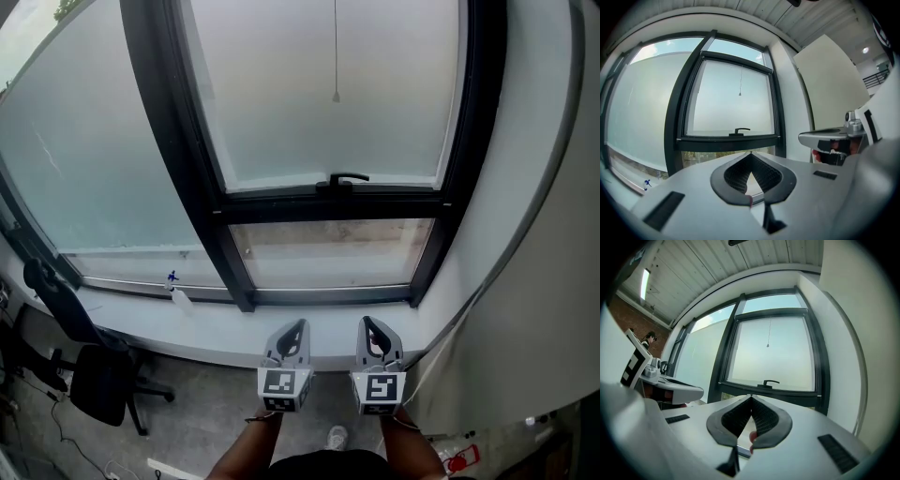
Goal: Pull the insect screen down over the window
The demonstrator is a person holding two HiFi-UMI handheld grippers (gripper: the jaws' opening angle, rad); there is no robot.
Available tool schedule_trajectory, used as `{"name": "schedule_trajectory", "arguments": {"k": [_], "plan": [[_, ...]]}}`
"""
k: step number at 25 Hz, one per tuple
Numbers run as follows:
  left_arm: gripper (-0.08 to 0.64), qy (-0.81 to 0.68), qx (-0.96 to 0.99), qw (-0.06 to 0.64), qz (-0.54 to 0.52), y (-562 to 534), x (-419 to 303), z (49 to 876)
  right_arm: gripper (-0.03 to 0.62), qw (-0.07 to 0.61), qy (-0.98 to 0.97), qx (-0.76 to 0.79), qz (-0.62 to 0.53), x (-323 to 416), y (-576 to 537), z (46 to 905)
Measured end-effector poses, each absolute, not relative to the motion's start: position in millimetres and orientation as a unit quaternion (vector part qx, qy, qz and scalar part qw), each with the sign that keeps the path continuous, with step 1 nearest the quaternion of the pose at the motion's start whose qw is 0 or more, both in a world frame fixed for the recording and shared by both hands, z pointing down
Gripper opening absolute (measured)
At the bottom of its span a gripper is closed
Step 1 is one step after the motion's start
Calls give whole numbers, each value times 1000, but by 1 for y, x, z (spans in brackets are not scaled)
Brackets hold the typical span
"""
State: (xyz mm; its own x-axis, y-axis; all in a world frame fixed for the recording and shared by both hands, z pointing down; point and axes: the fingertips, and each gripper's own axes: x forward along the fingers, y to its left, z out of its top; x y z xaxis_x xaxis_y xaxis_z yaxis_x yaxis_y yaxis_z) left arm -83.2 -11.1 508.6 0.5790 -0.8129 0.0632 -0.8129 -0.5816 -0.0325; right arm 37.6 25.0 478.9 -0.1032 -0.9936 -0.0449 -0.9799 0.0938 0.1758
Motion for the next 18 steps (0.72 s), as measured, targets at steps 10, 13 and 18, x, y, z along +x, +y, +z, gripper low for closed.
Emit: {"name": "schedule_trajectory", "arguments": {"k": [10, 13, 18], "plan": [[2, -479, 877, -4, 41, -65, -54, 507, 5, 7, -755, 654, -56, 69, -26, 474], [3, -482, 876, 3, 39, -77, -51, 508, 6, -5, -758, 651, -44, 73, -36, 474], [3, -483, 875, 16, 38, -99, -52, 509, 5, -14, -744, 668, 8, 92, -63, 487]]}}
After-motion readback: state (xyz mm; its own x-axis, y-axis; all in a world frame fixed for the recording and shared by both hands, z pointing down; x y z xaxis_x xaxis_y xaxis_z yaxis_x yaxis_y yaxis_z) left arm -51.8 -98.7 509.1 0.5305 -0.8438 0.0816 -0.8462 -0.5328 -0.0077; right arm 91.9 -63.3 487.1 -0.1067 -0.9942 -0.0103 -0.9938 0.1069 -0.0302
